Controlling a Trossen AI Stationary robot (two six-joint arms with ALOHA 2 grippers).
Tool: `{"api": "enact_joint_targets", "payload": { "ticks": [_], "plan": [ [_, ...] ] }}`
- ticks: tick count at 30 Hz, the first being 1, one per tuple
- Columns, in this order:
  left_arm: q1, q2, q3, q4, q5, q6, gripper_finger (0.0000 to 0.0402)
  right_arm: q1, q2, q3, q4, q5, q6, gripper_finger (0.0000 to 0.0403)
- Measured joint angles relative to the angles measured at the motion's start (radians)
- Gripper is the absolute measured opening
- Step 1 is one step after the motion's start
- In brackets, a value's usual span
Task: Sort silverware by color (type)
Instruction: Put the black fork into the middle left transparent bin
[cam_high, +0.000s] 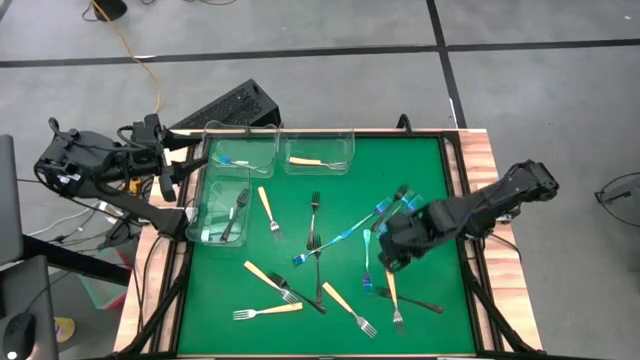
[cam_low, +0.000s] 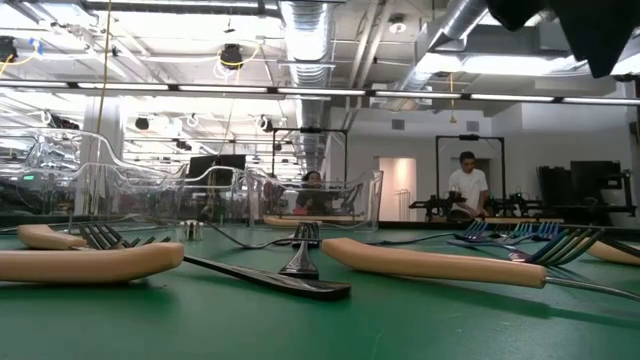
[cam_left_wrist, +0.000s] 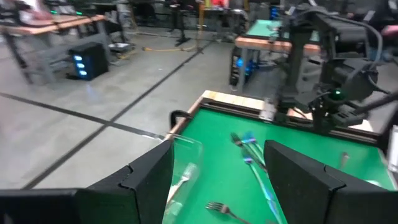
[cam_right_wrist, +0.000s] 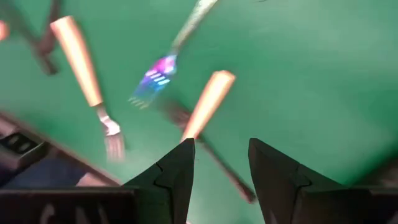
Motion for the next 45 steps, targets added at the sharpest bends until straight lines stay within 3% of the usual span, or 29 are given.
{"api": "enact_joint_targets", "payload": {
  "ticks": [5,11,22,27,37,45],
  "plan": [
    [0.0,0.003,0.0,-0.001,0.007,-0.021,0.0234,0.083,0.048,-0.018,0.161,0.037,-0.102,0.0168],
    [0.0,0.014,0.0,-0.001,0.031,-0.074,0.0234,0.155,0.16,-0.019,0.208,0.044,-0.326,0.0168],
    [0.0,0.08,0.0,-0.001,0.024,-0.124,0.0234,0.365,0.218,-0.019,0.236,0.051,-0.181,0.0168],
    [0.0,0.13,0.0,-0.001,0.056,-0.126,0.0234,0.443,0.16,-0.069,0.258,0.126,-0.139,0.0168],
    [0.0,0.164,-0.001,0.005,0.117,-0.206,0.0234,0.47,-0.146,-0.462,0.491,0.177,0.026,0.0171],
    [0.0,0.15,-0.001,0.004,0.101,-0.231,0.0234,0.439,-0.075,-0.514,0.549,0.176,-0.099,0.0186]
  ]
}}
